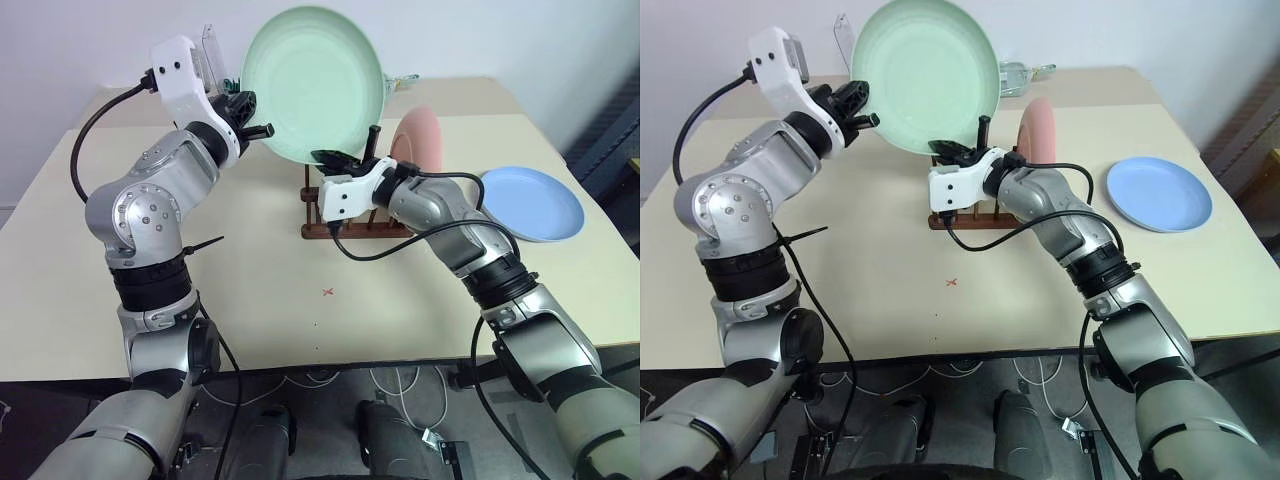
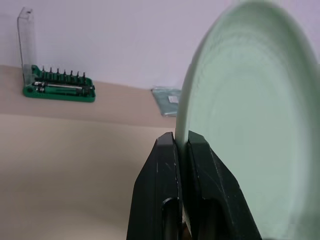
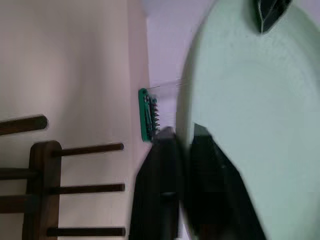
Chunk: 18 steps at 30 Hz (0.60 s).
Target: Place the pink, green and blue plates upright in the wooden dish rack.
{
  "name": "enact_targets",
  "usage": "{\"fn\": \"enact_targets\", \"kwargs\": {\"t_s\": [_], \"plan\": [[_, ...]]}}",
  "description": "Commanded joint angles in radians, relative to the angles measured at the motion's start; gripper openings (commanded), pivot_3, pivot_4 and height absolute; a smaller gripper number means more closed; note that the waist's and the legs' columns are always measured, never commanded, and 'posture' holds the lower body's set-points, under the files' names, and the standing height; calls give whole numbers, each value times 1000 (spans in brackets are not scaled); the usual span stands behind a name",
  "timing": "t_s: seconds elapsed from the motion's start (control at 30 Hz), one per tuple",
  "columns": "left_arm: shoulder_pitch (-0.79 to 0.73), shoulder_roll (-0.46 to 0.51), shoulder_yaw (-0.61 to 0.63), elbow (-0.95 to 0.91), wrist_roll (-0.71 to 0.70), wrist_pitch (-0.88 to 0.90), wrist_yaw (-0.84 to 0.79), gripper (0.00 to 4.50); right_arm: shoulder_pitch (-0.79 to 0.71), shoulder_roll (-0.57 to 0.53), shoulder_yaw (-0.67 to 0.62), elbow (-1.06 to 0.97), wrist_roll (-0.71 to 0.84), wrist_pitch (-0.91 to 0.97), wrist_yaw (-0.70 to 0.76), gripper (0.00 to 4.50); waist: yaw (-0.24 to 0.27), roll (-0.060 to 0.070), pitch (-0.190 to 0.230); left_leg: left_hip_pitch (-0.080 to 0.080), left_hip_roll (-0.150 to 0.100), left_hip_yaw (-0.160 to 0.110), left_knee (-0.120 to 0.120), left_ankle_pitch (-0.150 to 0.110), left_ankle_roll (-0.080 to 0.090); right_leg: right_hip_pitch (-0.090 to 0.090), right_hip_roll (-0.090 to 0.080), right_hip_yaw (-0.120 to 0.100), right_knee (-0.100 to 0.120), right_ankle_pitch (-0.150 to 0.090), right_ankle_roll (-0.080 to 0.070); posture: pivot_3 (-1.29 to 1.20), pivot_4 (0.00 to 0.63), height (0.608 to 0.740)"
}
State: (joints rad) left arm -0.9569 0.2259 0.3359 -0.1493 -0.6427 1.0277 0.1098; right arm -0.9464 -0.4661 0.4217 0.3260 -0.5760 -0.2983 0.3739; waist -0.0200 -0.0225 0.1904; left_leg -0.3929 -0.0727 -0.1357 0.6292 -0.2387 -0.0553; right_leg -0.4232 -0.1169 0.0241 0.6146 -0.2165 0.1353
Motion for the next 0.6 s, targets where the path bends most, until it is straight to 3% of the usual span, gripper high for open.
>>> {"fn": "enact_targets", "kwargs": {"t_s": [0.03,0.17,0.27,0.47,0.53,0.6], "plan": [[-28,-22,64,-22,-39,-79,-8,709,-16,4,-46,-41,5,-4,-33,0,1,0,0,0,0,0,0,0,0,0,0,0,0,0,0,0,150,740],[-12,-16,142,20,-45,-185,-15,2493,1,6,-57,-77,27,-12,-23,0,-1,0,0,0,0,0,0,0,0,0,0,0,0,0,0,0,150,740],[21,56,185,79,1,-278,-36,4067,29,33,-111,-140,142,32,25,0,-4,0,0,0,0,0,0,0,0,0,0,0,0,0,0,0,150,740],[233,289,1,148,207,-454,-277,4067,128,153,-308,-470,665,427,204,0,-18,0,0,0,0,0,-1,0,0,0,1,0,0,0,0,0,150,740],[353,333,-70,115,219,-536,-447,4067,164,183,-389,-596,884,603,217,0,-15,1,0,0,0,-1,-2,-1,1,0,1,0,0,0,-1,0,150,740],[458,354,-117,68,217,-616,-583,4067,177,199,-456,-662,1009,721,186,0,-14,1,0,0,0,-1,-2,-2,3,0,0,0,0,0,-1,0,150,740]]}}
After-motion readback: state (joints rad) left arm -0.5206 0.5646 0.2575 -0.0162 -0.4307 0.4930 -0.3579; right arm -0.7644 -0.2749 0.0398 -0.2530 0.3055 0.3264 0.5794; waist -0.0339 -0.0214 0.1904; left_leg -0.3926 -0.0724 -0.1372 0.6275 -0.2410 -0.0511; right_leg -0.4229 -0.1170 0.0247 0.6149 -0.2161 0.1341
